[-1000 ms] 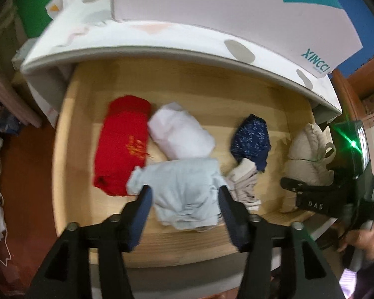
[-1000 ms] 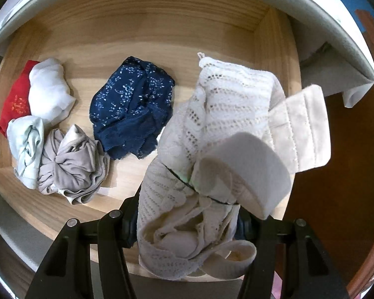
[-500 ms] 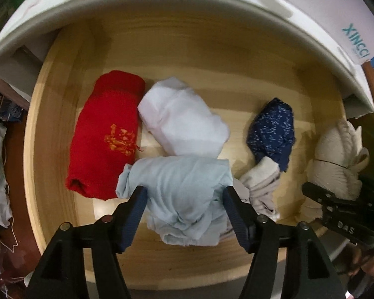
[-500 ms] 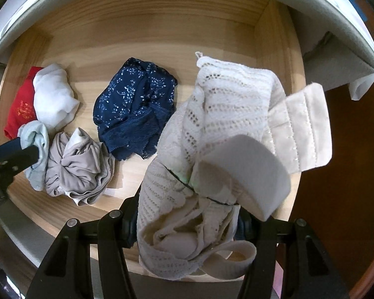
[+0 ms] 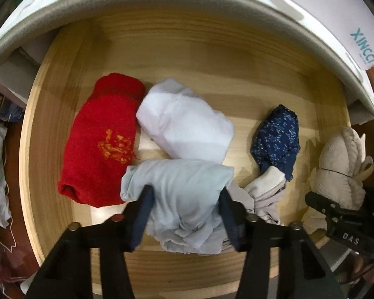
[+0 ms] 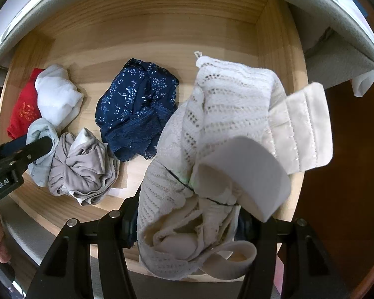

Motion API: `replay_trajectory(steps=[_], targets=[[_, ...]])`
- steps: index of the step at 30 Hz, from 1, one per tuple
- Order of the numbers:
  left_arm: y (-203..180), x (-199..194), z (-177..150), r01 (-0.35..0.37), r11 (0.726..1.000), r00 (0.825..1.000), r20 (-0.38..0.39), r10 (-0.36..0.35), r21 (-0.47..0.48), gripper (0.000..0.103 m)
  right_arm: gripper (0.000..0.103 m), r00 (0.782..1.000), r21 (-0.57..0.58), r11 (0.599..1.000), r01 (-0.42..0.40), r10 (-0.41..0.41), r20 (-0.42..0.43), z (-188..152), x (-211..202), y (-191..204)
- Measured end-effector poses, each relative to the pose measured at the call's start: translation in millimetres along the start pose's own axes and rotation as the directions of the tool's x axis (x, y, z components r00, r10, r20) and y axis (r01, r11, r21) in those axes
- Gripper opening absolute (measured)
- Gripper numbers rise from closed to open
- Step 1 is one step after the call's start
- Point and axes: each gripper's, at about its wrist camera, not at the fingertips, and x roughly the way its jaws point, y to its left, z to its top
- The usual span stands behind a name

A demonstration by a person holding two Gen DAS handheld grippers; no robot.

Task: Take underwear out of drawer
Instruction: 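Grasp the pale blue garment with the left gripper while the right gripper holds the cream garment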

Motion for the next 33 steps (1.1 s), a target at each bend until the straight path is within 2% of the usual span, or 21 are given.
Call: replay_trajectory(steps=[6,12,23,33], targets=[[3,-10,-2,0.018,1.0,1.0,0.019,-0.019,0.006,0.029,0.055,1.0,0.002,1.0,0.005,-0.005,0.001,3,-2,0],[7,-13,-5,0.025,1.0,0.999,0.037,-0.026,0.01,0.023,0.054,1.0,-0.001,1.0,0.02,-0.02,0.007,4,-3,3],[11,-33,-11,0.037,0.999,0.996,0.075,-0.038,0.006,0.02,0.054,1.0,0.004,1.0,0.023,-0.023,0.02,2,-6,9],[14,-71,-19,0.036,0.999,0.99,0.133,-0.038,0.021,0.02,0.054,1.0,-0.002,1.0,0.021,-0.021,0.021,3,-5,11]])
